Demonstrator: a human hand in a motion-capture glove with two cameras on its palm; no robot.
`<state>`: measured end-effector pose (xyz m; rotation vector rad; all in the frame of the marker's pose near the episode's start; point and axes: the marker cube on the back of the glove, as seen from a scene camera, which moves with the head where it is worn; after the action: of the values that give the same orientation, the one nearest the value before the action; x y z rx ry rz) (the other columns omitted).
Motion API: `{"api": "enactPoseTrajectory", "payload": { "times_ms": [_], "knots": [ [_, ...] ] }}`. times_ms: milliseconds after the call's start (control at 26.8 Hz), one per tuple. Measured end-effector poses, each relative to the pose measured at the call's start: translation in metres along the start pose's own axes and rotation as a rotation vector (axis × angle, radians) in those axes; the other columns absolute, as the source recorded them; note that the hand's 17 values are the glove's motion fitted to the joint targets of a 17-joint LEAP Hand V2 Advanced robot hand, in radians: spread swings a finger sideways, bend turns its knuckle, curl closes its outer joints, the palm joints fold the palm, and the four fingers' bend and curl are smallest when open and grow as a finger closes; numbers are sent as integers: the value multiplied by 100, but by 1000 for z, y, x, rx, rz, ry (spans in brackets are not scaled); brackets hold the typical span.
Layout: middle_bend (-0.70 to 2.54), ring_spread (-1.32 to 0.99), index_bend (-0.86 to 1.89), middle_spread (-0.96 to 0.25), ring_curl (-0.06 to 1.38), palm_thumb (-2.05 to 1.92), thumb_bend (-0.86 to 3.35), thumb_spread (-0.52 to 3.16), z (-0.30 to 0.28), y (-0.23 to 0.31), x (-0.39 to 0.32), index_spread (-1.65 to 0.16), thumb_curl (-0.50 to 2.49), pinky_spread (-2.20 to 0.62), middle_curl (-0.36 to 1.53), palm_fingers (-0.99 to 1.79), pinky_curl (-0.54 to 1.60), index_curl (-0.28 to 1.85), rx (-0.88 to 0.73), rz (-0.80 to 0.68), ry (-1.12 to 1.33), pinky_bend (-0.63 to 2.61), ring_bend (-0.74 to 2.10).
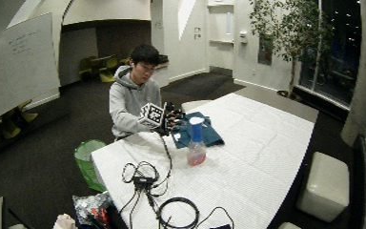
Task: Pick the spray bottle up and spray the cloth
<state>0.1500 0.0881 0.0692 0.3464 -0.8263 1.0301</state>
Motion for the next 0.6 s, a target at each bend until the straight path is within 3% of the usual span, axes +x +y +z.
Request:
{"api": "enactPoseTrajectory", "payload": {
  "times_ms": [335, 596],
  "knots": [
    [23, -1, 11, -3, 28, 72, -2, 99, 20, -28, 30, -36, 39, 23, 32, 6, 34, 16, -26, 125, -83, 63, 44],
    [28, 0, 9, -2, 28, 73, -2, 97, 39, -45, 57, -34, 39, 23, 34, 7, 34, 15, -62, 310, -239, 62, 44]
  ]
}}
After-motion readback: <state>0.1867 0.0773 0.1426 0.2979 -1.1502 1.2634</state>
